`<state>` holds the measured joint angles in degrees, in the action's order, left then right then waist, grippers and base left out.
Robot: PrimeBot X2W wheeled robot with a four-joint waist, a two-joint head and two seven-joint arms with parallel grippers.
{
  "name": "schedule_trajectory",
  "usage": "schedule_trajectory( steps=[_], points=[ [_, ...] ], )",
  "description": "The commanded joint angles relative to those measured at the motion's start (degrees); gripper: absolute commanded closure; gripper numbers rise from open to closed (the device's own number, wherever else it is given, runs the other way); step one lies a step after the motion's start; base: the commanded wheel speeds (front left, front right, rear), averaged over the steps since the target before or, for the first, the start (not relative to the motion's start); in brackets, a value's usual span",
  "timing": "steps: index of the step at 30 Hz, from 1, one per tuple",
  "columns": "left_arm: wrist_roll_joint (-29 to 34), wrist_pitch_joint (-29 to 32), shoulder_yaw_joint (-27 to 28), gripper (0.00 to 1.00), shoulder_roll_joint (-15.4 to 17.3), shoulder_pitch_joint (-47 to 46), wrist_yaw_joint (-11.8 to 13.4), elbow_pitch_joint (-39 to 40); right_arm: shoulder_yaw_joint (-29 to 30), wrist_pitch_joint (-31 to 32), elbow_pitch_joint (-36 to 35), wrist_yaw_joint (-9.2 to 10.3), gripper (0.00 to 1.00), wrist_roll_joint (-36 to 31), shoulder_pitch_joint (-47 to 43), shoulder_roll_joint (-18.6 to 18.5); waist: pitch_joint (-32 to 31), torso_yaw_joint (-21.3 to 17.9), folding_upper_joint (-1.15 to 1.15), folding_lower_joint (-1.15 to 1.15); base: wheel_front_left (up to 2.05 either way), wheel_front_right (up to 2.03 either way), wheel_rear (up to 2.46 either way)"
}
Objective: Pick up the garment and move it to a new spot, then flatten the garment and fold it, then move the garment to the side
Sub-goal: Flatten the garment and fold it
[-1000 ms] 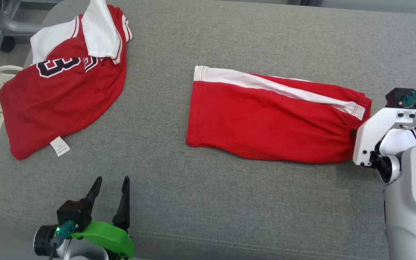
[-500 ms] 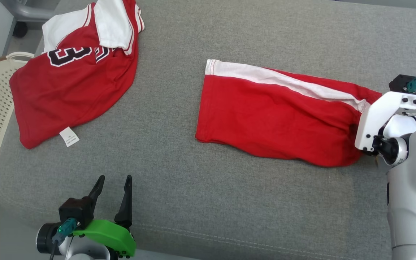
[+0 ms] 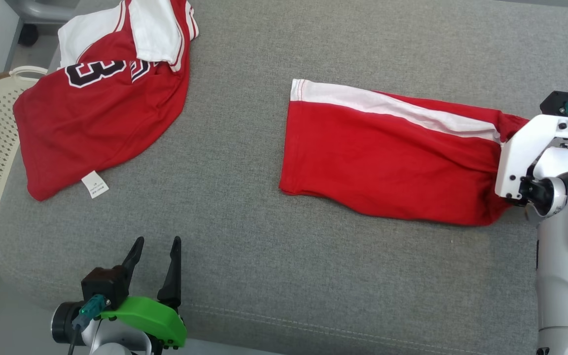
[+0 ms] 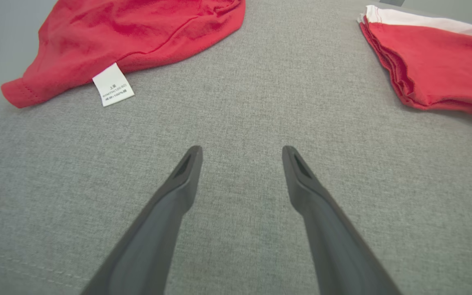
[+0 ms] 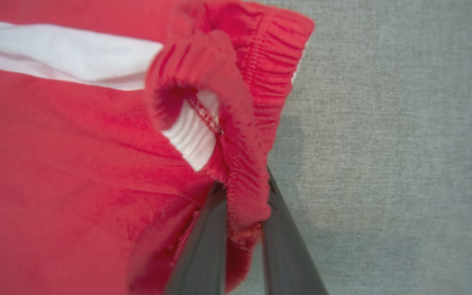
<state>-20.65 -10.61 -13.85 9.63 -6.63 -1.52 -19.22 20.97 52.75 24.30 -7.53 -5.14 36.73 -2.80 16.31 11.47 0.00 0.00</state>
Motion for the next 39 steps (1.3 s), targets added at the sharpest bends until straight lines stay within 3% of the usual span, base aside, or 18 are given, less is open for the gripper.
schedule_trajectory(
  steps=[1, 7, 13, 23, 39],
  points=[
    [-0.31, 0.00, -0.03, 0.00, 0.16, -1.01, 0.07, -0.16, 0.37, 0.53, -0.47, 0.08, 1.00, -0.89, 0.41, -0.88, -0.08, 0.00, 0.00, 0.00, 0.00, 0.00, 0.00],
    [-0.56, -0.29, -0.50, 0.00, -0.05, -1.24, -0.26, -0.76, 0.71, 5.60, -3.39, 0.08, 1.00, -5.49, 0.25, -5.85, -0.56, 0.48, 0.00, 0.00, 0.00, 0.00, 0.00],
    [-0.92, -0.89, -0.65, 0.00, -0.25, -1.37, -0.07, -0.85, -1.22, 12.62, -6.85, 0.08, 1.00, -5.58, 1.49, -9.14, -0.84, 1.13, 0.00, 0.00, 0.00, 0.00, 0.00],
    [-1.42, -1.13, -1.38, 0.00, -0.69, -0.85, 0.28, -1.20, -9.90, 20.24, -9.53, 0.07, 1.00, 2.95, 4.90, -5.43, -1.90, 2.97, 0.00, 0.00, 0.00, 0.00, 0.00],
    [-2.14, -2.28, -3.04, 0.00, -1.71, -0.22, -0.35, -3.97, -14.40, 16.46, 2.21, 0.07, 1.00, 3.12, 9.70, -0.70, -3.20, 9.53, 0.00, 0.00, 0.00, 0.00, 0.00]
  ],
)
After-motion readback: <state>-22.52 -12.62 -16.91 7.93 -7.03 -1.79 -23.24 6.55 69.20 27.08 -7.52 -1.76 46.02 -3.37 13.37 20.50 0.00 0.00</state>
